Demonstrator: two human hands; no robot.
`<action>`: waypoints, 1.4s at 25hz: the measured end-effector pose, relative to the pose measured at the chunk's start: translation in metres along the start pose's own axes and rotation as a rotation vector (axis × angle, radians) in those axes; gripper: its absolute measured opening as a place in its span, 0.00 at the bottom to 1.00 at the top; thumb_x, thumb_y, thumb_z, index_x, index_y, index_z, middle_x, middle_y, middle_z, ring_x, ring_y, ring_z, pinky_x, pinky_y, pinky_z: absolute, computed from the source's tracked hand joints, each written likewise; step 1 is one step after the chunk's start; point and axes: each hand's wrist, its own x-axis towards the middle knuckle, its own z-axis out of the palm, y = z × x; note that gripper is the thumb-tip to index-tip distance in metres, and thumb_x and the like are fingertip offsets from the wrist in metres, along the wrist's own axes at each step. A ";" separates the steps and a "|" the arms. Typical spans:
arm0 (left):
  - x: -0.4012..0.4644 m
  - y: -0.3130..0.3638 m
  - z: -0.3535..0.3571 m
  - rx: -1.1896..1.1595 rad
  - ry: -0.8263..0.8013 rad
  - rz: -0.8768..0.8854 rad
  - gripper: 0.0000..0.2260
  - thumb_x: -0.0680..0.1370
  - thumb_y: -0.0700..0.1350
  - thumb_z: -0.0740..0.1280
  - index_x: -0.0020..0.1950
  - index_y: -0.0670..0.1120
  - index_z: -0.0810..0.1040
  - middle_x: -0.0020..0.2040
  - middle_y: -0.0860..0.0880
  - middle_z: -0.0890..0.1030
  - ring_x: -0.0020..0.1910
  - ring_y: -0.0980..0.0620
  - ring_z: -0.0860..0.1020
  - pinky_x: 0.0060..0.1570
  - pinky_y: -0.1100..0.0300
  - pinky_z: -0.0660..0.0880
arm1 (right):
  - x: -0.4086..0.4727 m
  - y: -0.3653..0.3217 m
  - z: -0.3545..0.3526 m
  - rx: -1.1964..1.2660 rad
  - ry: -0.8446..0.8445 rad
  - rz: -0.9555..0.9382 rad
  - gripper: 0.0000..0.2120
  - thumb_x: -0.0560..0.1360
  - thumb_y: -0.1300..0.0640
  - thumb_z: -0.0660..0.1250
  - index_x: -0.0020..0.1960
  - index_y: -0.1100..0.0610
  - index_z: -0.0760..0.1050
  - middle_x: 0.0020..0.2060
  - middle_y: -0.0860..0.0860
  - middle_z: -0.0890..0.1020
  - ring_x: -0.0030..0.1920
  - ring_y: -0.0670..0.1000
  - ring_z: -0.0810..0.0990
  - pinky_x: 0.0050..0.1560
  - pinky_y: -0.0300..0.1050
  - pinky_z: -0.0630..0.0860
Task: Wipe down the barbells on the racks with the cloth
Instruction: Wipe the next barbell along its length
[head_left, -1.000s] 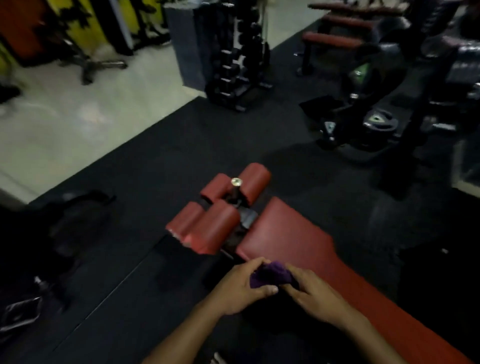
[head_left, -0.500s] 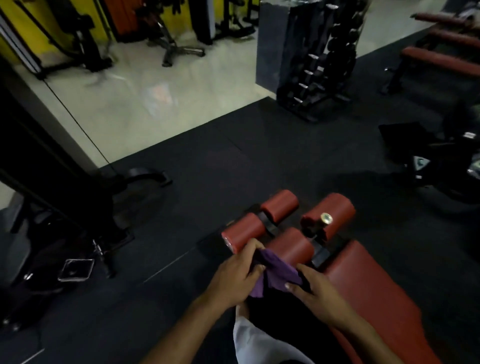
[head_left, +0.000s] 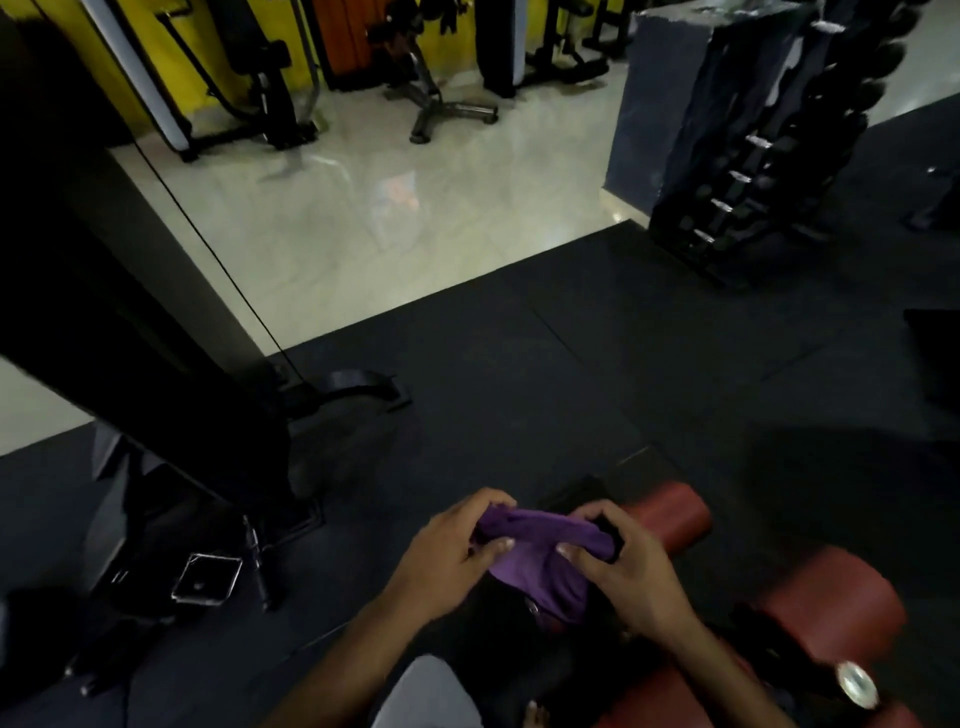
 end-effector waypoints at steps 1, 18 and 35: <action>0.014 -0.010 -0.011 -0.032 0.005 -0.012 0.12 0.80 0.49 0.69 0.62 0.59 0.75 0.57 0.61 0.81 0.56 0.59 0.80 0.55 0.54 0.78 | 0.026 -0.004 0.006 0.027 0.000 0.011 0.10 0.71 0.63 0.76 0.46 0.53 0.77 0.39 0.48 0.83 0.40 0.47 0.81 0.43 0.44 0.76; 0.390 -0.007 -0.091 -0.113 -0.547 0.256 0.16 0.84 0.43 0.65 0.69 0.58 0.72 0.59 0.60 0.81 0.59 0.61 0.80 0.61 0.61 0.76 | 0.267 -0.016 -0.073 0.010 0.179 0.218 0.21 0.71 0.53 0.79 0.58 0.43 0.73 0.54 0.37 0.80 0.55 0.41 0.80 0.55 0.36 0.77; 0.671 0.229 0.190 0.117 -1.027 0.767 0.05 0.79 0.46 0.72 0.50 0.55 0.78 0.49 0.57 0.82 0.49 0.55 0.80 0.47 0.61 0.76 | 0.250 0.112 -0.324 0.050 1.108 0.416 0.06 0.76 0.55 0.74 0.50 0.48 0.78 0.44 0.45 0.83 0.45 0.47 0.83 0.47 0.50 0.80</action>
